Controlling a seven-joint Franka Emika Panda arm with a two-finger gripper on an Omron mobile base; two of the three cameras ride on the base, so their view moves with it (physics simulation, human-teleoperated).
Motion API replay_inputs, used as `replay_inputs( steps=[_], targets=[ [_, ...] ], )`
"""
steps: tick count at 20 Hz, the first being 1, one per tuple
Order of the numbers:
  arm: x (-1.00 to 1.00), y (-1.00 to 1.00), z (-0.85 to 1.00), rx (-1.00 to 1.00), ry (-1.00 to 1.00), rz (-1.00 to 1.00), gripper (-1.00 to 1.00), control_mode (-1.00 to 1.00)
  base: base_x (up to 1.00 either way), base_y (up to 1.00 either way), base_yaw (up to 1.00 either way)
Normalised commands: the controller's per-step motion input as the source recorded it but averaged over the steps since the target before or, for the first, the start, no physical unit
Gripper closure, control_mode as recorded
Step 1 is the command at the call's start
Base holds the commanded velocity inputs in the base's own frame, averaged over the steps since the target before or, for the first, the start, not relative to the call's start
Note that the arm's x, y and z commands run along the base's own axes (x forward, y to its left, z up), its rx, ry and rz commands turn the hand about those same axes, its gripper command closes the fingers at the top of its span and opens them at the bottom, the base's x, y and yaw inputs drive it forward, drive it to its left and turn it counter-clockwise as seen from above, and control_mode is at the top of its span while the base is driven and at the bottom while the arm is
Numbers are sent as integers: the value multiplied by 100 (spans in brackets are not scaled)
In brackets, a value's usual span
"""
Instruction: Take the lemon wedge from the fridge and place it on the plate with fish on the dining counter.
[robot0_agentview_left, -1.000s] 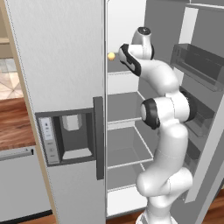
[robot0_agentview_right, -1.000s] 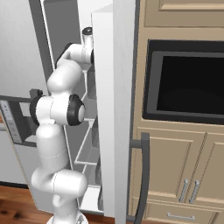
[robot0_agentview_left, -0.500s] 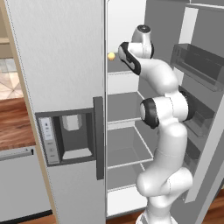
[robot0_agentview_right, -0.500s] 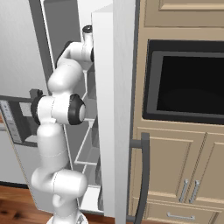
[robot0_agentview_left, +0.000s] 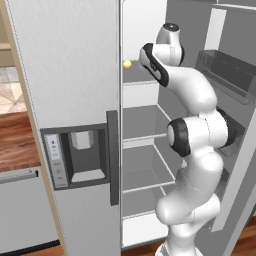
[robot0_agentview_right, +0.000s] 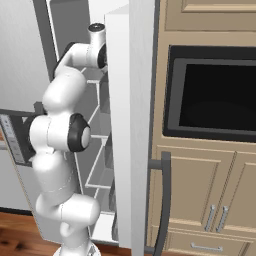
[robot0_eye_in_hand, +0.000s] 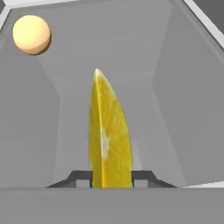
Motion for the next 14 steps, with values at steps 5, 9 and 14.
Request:
replay_inputs(
  steps=[5,9,14],
  targets=[
    [-100,0,0,1,0,0,100,-100,0,0,0],
    [-100,0,0,2,0,0,100,-100,0,0,0],
    [-100,2,-13,0,0,0,100,-100,0,0,0]
  ],
)
